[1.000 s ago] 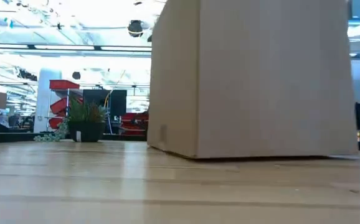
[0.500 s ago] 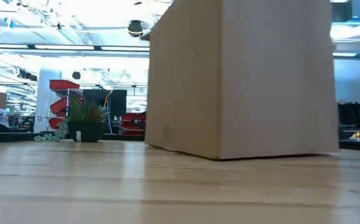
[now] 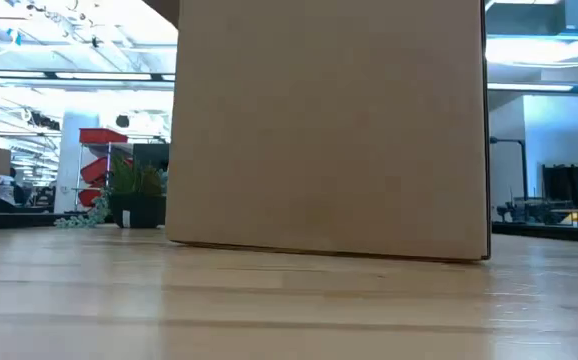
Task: Wrap mug
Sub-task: Close the brown cardboard box
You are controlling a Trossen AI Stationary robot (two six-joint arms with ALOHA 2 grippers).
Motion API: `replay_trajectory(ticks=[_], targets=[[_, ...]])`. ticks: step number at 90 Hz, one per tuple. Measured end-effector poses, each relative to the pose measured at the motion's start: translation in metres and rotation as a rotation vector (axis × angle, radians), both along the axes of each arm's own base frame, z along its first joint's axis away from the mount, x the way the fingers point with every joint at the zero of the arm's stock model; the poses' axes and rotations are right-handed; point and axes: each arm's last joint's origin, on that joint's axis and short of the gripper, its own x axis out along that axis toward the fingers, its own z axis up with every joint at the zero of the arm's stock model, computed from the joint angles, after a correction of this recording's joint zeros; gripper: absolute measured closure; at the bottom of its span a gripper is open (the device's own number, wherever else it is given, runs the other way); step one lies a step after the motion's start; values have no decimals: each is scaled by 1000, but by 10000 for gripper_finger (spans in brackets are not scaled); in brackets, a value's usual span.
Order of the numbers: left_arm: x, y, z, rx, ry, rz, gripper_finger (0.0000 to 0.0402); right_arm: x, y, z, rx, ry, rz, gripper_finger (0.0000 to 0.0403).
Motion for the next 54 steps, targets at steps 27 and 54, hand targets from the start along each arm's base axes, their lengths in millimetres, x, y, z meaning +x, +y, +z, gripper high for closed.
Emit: replay_trajectory(ticks=[27, 54], targets=[[37, 64, -61, 84, 253, 340, 402, 11, -10, -13, 67, 174, 20, 403], [52, 56, -86, 73, 284, 350, 402, 16, -21, -20, 41, 154, 87, 403]])
